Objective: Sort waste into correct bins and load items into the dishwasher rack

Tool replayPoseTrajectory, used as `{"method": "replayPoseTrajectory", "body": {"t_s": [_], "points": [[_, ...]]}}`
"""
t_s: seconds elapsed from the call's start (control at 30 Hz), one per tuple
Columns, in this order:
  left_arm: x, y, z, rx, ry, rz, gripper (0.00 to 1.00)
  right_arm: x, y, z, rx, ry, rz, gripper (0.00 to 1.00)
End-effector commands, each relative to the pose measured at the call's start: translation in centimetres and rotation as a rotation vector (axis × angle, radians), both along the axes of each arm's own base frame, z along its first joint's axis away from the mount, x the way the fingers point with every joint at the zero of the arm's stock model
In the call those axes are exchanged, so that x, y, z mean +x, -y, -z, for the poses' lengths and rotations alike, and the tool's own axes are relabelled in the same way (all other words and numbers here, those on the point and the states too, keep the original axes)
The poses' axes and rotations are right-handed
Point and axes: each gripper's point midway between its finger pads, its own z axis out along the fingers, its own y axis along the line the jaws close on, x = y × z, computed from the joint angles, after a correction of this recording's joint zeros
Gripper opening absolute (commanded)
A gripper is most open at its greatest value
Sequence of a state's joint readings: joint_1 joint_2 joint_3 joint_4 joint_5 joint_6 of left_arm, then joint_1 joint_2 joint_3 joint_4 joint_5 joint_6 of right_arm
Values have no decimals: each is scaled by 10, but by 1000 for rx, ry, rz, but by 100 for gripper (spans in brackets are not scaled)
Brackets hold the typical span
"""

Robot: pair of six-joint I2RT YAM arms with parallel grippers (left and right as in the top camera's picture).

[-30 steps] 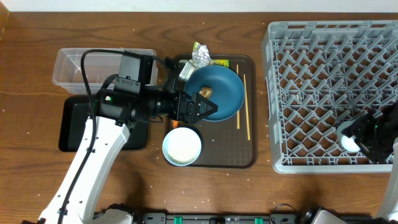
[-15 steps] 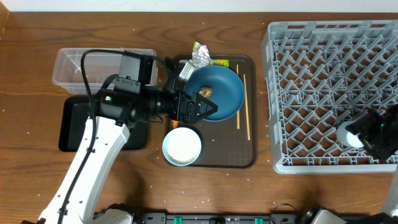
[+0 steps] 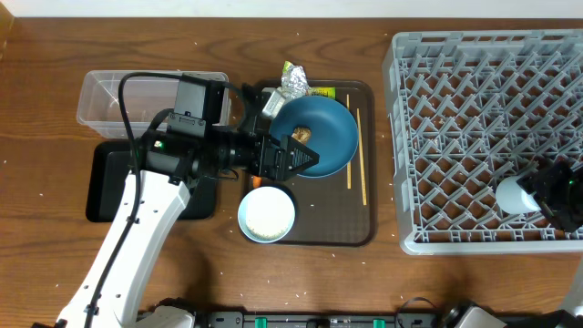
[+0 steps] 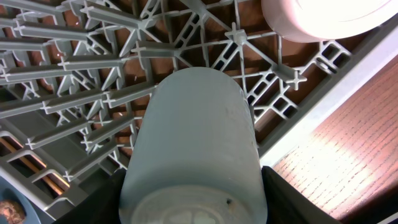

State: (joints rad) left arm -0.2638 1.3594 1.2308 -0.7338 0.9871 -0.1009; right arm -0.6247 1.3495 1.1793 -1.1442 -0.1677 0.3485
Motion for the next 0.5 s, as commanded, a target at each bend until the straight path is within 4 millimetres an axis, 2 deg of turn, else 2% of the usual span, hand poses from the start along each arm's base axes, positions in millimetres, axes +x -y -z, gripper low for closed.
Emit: {"method": "replayPoseTrajectory", "body": {"t_s": [0.0,0.27,0.47], "points": [[-1,-1,-1,4,7,-1,94,-1,4,0,4,-11,10,43],[-1,-1,-1,5,7,-1,95,7,11,-29,-33,39,11,44],[0,-1,0,10,9,-5,94,4,10,-26,-26,20,13,44]]}}
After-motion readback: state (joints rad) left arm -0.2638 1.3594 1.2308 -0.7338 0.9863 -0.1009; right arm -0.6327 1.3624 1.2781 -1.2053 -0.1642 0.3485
